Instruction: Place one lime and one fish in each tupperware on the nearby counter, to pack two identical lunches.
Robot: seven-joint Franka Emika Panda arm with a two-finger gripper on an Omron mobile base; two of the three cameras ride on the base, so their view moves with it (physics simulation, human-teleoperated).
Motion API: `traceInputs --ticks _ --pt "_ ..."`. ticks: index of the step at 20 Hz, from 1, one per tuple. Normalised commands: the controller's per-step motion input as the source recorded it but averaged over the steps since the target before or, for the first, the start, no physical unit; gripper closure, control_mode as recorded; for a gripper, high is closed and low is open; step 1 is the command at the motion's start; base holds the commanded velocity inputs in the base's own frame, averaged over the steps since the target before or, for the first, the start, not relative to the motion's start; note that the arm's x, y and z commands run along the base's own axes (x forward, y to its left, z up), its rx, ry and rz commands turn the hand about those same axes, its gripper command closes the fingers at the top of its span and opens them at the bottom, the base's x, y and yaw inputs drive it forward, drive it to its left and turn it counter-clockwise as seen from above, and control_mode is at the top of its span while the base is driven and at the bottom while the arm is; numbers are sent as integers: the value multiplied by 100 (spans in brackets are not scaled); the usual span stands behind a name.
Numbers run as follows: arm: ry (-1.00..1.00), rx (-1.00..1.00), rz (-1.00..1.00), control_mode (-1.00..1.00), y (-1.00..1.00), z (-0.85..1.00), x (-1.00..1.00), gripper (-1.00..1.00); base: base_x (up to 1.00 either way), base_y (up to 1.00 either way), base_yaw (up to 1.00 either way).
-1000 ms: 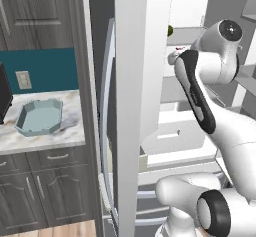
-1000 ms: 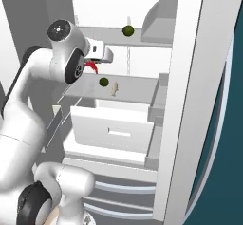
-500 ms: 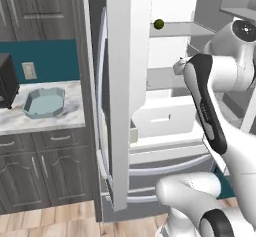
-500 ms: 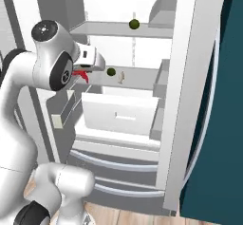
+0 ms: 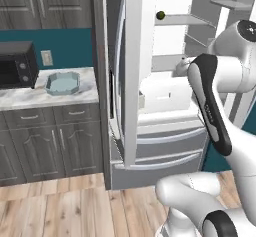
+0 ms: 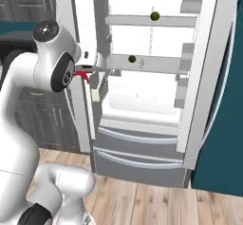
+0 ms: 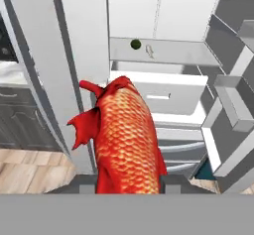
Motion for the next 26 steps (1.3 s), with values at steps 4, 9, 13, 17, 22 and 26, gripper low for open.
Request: traceInputs --ticks 4,9,13,17,22,26 --pt "0 0 0 100 0 0 0 100 -44 100 0" --pt "0 0 0 100 0 0 0 100 -8 100 -4" --pt "0 0 0 100 0 0 0 100 11 100 -7" --pt "0 0 0 100 0 0 0 100 35 100 -8" --pt "0 0 0 100 0 0 0 100 61 64 -4" --pt "0 0 0 100 0 0 0 100 72 0 0"
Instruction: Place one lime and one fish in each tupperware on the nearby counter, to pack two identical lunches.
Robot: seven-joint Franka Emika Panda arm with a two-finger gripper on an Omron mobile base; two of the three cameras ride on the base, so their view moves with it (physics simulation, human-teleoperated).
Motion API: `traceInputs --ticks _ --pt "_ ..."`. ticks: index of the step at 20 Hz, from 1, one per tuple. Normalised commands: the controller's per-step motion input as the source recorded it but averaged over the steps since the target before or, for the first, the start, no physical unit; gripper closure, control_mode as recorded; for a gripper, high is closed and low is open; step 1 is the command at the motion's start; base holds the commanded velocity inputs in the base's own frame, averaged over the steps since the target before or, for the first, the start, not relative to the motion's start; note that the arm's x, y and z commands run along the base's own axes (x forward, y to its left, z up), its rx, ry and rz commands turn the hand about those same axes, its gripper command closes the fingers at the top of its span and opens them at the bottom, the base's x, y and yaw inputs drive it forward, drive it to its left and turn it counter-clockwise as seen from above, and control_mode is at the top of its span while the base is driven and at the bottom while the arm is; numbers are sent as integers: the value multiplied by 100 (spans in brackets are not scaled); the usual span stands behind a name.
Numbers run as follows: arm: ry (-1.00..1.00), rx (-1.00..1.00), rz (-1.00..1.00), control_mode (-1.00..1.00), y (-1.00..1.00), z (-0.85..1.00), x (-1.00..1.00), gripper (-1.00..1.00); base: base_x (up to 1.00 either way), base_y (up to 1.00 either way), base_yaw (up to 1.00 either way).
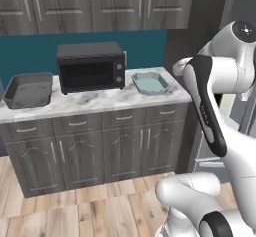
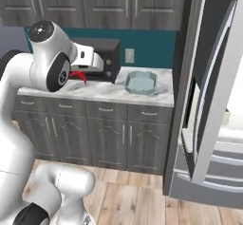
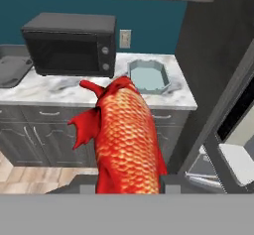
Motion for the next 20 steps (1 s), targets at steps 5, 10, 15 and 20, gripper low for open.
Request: traceInputs --ticks 5,10,15,20 --pt "0 0 0 100 0 0 0 100 77 -3 -1" --pt "0 0 0 100 0 0 0 100 83 -3 -4" --pt "0 0 0 100 0 0 0 100 67 -10 -4" --pt "0 0 -1 -100 -3 -8 0 100 25 -7 -3"
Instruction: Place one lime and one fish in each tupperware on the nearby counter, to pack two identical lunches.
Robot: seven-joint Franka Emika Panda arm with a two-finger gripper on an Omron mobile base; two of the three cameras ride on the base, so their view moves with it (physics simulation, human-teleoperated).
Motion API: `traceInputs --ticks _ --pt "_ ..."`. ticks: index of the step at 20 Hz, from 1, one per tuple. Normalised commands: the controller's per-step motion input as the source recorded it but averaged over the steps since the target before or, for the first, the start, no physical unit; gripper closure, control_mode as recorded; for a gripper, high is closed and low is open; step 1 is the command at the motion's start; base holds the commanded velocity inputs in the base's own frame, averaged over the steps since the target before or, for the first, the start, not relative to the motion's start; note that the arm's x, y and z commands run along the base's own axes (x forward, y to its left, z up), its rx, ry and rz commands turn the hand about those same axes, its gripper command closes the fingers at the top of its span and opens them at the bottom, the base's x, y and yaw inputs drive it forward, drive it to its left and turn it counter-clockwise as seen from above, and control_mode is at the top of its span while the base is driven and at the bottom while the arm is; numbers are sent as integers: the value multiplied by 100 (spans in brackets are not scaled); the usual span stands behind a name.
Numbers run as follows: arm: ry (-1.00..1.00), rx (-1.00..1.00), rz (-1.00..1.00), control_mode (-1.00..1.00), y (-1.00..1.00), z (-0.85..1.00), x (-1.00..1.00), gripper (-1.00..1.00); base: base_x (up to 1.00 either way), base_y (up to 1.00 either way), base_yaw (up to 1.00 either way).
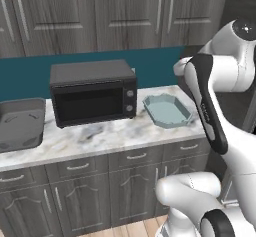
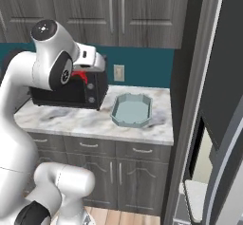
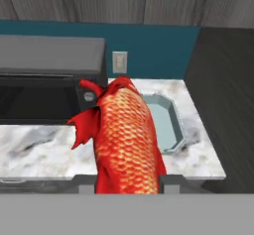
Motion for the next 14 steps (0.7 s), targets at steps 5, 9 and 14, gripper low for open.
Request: traceInputs --ticks 5,9,14 --pt "1 0 -15 -100 -46 -52 -10 100 0 0 0" --pt "5 0 -14 -100 -43 -73 0 100 0 0 0" --pt "6 0 -7 -100 -19 -92 1 100 0 0 0"
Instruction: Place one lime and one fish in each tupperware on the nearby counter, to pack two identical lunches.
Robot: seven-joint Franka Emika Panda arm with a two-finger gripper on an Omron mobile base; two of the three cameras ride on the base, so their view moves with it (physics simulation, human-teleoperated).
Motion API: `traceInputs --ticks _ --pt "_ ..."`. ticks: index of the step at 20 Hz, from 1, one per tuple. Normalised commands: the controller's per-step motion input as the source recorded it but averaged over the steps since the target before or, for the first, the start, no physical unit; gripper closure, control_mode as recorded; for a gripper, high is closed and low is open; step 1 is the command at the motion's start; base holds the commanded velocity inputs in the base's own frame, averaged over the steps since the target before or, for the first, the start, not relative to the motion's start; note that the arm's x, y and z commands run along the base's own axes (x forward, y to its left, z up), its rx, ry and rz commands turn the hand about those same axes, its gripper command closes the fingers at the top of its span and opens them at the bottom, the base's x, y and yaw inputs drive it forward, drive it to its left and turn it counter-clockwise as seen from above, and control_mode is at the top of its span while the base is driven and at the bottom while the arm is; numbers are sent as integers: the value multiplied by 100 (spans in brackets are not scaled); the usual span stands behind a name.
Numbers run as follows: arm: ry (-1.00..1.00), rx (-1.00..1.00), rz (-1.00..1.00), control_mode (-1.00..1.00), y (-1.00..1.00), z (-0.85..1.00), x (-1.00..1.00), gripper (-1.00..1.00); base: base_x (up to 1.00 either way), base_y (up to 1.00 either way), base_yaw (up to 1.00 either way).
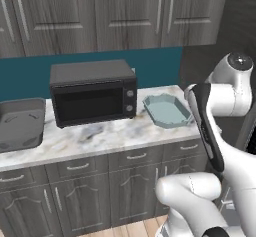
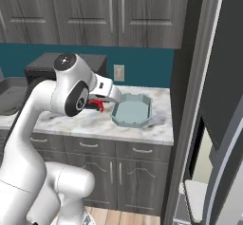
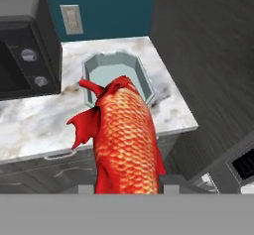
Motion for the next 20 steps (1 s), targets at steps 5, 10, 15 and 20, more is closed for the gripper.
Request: traceInputs --ticks 5,10,15,20 --pt "9 0 0 -100 -1 -63 21 100 0 0 0" --pt "2 3 0 -100 0 -37 37 100 0 0 0" --pt "3 6 1 -100 0 -27 35 100 0 0 0" --pt "9 4 2 -100 0 -12 47 100 0 0 0"
